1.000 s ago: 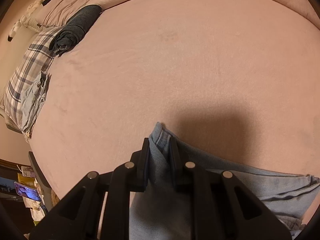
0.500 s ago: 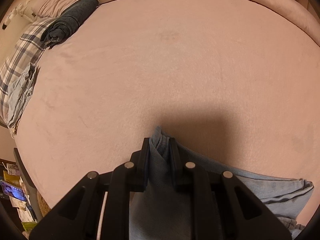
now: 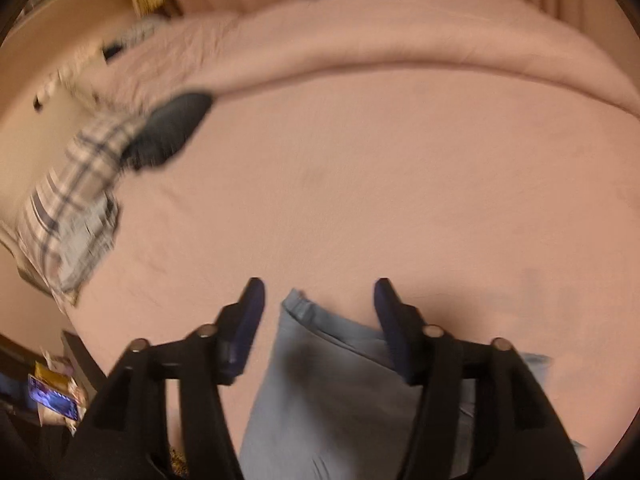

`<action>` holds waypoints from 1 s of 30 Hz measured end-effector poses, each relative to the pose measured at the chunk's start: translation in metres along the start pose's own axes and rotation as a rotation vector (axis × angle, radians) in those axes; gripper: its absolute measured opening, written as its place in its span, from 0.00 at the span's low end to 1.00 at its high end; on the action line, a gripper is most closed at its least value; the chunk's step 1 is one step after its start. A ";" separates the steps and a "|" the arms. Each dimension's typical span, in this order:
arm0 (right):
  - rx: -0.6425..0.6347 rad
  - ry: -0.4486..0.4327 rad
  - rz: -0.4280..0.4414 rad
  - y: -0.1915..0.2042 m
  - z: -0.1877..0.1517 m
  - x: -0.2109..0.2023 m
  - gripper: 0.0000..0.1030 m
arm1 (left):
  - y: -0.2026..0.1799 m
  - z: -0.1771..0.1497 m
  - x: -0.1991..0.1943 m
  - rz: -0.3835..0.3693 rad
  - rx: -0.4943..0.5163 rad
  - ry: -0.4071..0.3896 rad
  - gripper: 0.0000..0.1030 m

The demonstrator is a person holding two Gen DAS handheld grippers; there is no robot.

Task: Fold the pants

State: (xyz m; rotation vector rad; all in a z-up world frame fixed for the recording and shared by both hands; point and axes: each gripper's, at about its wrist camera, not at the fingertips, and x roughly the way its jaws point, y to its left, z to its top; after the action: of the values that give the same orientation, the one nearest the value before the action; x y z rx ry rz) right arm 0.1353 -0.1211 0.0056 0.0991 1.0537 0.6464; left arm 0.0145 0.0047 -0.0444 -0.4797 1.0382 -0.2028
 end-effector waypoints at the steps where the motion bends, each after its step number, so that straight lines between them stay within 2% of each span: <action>1: 0.015 -0.019 -0.010 -0.008 -0.004 -0.015 0.59 | 0.003 0.007 -0.002 -0.007 -0.011 -0.015 0.55; 4: 0.105 -0.052 -0.061 -0.042 -0.031 -0.054 0.65 | 0.008 0.032 0.002 0.000 -0.022 -0.032 0.55; 6: 0.159 -0.059 -0.086 -0.063 -0.055 -0.072 0.65 | 0.010 0.047 0.012 0.004 -0.013 -0.043 0.55; 11: 0.330 -0.009 -0.154 -0.114 -0.117 -0.094 0.64 | 0.008 0.084 0.047 0.082 0.002 -0.027 0.55; 15: 0.440 0.027 -0.109 -0.133 -0.149 -0.094 0.50 | 0.002 0.092 0.074 0.117 0.004 0.005 0.55; 17: 0.485 0.003 -0.045 -0.133 -0.154 -0.093 0.23 | 0.000 0.096 0.082 0.119 0.014 0.019 0.55; 18: 0.494 -0.002 -0.003 -0.132 -0.154 -0.092 0.20 | 0.002 0.098 0.084 0.132 0.017 0.023 0.55; 19: 0.495 -0.021 -0.011 -0.129 -0.153 -0.096 0.16 | 0.000 0.098 0.088 0.149 0.022 0.030 0.55; 23: 0.456 -0.076 -0.017 -0.108 -0.151 -0.111 0.13 | 0.000 0.098 0.099 0.153 0.018 0.051 0.55; 27: 0.475 -0.037 -0.066 -0.112 -0.172 -0.104 0.12 | 0.003 0.102 0.104 0.149 0.015 0.066 0.65; 30: 0.479 -0.044 -0.100 -0.118 -0.181 -0.096 0.13 | 0.004 0.104 0.105 0.145 0.015 0.070 0.67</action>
State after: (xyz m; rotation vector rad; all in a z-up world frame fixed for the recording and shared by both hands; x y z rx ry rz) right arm 0.0063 -0.3092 -0.0564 0.4715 1.1461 0.2899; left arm 0.1567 -0.0026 -0.0850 -0.3845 1.1349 -0.0988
